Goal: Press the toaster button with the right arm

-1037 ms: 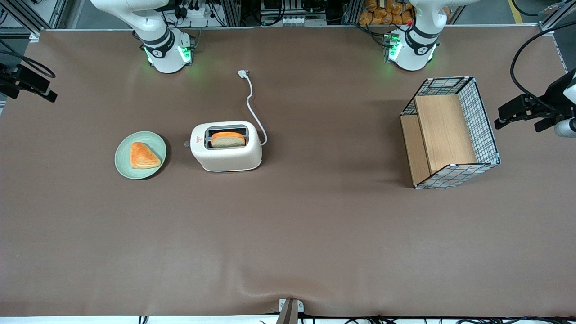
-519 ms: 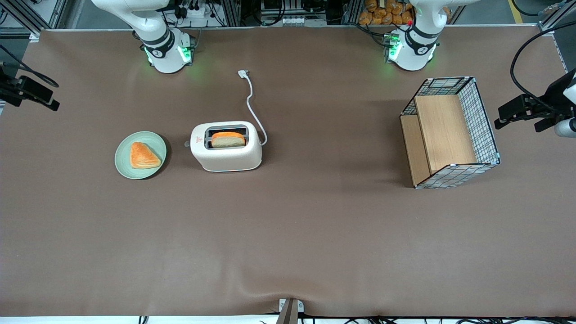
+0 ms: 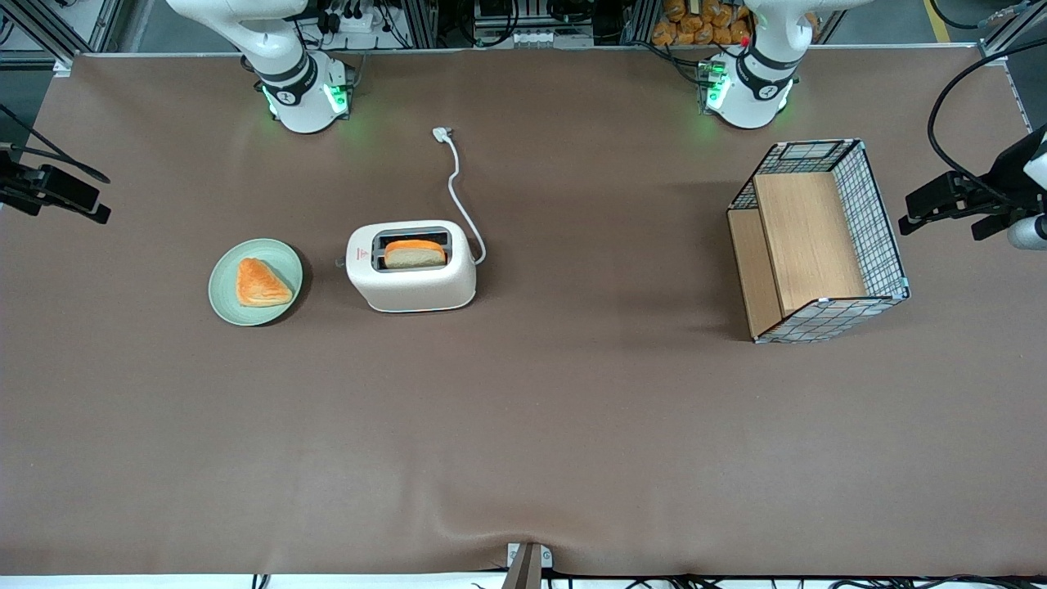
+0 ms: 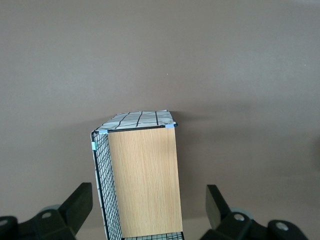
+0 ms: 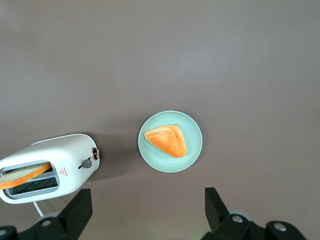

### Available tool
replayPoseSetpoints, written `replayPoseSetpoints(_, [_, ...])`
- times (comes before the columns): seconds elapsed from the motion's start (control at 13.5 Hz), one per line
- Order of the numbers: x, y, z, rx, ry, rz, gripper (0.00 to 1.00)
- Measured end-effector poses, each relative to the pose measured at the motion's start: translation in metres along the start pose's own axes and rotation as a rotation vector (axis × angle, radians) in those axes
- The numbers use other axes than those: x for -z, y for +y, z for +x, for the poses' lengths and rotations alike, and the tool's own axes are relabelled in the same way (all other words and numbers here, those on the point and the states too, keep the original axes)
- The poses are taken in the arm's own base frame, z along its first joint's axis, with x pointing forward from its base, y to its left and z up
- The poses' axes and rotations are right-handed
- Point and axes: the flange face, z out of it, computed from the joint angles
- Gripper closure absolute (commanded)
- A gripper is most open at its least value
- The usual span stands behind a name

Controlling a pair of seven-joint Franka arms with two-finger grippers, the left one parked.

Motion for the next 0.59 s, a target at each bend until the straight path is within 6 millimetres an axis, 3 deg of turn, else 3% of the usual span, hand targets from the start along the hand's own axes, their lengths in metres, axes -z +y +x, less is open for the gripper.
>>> replayPoseSetpoints(0.59, [0.0023,-0.0005,0.0006,0.021,0.005,0.000,0.00])
